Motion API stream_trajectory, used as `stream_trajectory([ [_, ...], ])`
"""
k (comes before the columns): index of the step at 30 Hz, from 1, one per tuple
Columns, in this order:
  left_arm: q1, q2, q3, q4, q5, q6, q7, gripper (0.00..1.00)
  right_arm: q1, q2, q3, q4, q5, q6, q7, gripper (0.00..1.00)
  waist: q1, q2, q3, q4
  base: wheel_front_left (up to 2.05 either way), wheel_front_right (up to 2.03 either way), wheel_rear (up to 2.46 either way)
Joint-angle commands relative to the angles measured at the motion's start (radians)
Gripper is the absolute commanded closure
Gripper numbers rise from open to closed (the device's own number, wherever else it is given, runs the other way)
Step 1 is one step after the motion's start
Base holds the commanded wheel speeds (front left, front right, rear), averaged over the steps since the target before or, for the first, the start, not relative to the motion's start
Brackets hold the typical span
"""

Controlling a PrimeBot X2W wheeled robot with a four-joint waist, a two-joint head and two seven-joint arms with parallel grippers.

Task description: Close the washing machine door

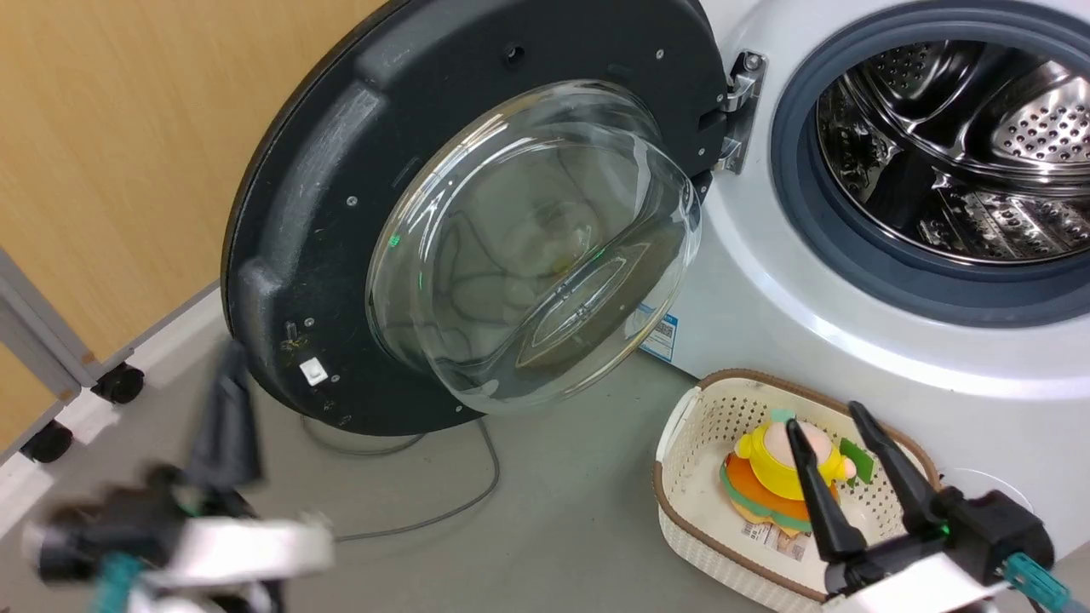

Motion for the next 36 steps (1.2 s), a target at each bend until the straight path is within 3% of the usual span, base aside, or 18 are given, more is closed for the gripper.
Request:
stream_trajectory([
  [1, -0.041, 0.020, 0.021, 0.008, -0.022, -0.017, -0.005, 1.00, 0.016, 0.002, -0.008, -0.008, -0.006, 0.001, -0.005, 0.00, 0.0000, 0.0000, 0.005, 0.000, 0.00, 0.00, 0.00],
  [8, -0.314, 0.086, 0.173, 0.152, -0.315, -0.114, 0.122, 1.00, 0.066, 0.008, -0.070, -0.051, -0.027, 0.001, -0.005, 0.00, 0.0000, 0.0000, 0.039, -0.016, 0.00, 0.00, 0.00],
  [11, -0.416, 0.141, 0.249, 0.259, -0.426, -0.129, 0.200, 1.00, 0.068, 0.007, -0.071, -0.067, -0.034, 0.001, -0.005, 0.00, 0.0000, 0.0000, 0.063, -0.050, 0.00, 0.00, 0.00],
  [17, -0.596, 0.196, 0.377, 0.498, -0.662, -0.122, 0.377, 1.00, 0.059, -0.007, -0.076, -0.077, -0.031, 0.001, -0.005, 0.00, 0.0000, 0.0000, 0.099, -0.099, 0.00, 0.00, 0.00],
  [25, -0.741, 0.235, 0.461, 0.744, -0.874, -0.069, 0.633, 1.00, 0.042, -0.021, -0.070, -0.080, -0.026, 0.001, -0.005, 0.00, 0.0000, 0.0000, 0.125, -0.130, 0.00, 0.00, 0.00],
  [36, -0.703, 0.249, 0.448, 0.785, -1.026, -0.088, 0.998, 1.00, 0.044, -0.008, -0.076, -0.065, -0.025, 0.001, -0.005, 0.00, 0.0000, 0.0000, 0.108, -0.136, 0.00, 0.00, 0.00],
])
